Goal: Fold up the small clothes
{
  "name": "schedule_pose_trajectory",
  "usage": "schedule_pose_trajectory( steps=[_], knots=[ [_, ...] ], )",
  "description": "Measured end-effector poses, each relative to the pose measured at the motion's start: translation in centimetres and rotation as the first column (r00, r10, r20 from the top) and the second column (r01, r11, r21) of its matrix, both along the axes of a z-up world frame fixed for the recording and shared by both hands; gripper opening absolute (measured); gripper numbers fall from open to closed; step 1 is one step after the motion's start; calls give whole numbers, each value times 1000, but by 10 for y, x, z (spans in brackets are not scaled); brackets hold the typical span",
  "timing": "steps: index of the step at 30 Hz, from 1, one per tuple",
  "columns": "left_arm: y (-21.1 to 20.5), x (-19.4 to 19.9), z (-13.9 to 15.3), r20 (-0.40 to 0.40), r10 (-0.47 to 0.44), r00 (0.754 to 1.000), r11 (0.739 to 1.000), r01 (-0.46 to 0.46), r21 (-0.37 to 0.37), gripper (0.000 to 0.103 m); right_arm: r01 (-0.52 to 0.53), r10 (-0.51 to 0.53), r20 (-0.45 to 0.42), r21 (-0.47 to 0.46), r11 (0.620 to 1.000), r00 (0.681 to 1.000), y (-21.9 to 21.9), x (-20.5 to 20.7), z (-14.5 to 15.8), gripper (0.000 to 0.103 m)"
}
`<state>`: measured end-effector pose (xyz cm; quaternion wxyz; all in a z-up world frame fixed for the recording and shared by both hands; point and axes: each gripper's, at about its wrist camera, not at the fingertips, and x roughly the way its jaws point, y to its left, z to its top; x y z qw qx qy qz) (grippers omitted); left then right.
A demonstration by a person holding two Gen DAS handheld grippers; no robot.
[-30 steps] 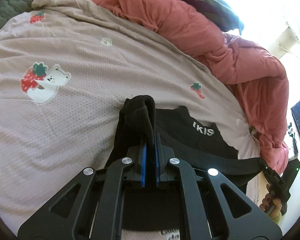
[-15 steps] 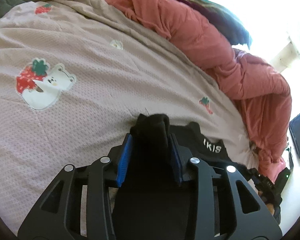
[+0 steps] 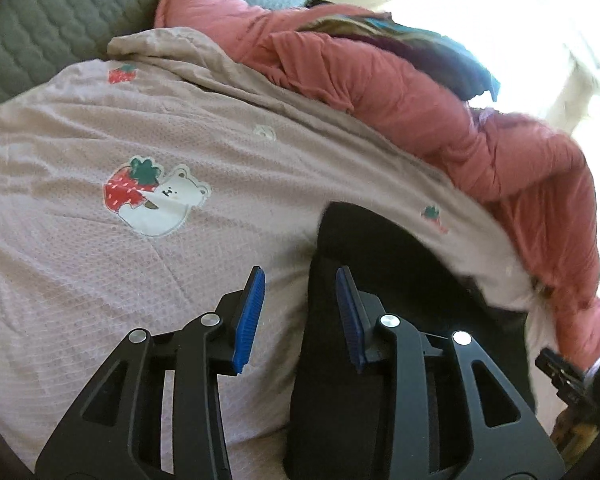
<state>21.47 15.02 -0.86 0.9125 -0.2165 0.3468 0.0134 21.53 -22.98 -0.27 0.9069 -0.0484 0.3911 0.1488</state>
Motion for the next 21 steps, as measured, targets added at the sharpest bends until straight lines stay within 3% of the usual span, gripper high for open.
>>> schedule_pose_trajectory(
  steps=[4,7,12,17,21],
  knots=[
    [-14,0,-9,-26,-67,997,996,69,56,38,-72,69,-73,-36,997,995,37,19,-15,53],
    [-22,-1,-18,-46,-102,994,990,106,89,38,-12,7,-107,-43,999,994,41,37,-22,53],
    [-16,3,-29,-71,-123,990,992,125,30,46,149,-143,-95,60,987,985,4,49,-21,53],
    [-14,7,-37,-87,-151,985,988,149,-26,49,295,-291,-61,83,952,955,-52,49,-15,54],
    [-19,11,-36,-89,-168,982,986,166,-26,50,328,-322,-72,100,939,944,-77,58,-17,54]
  ],
)
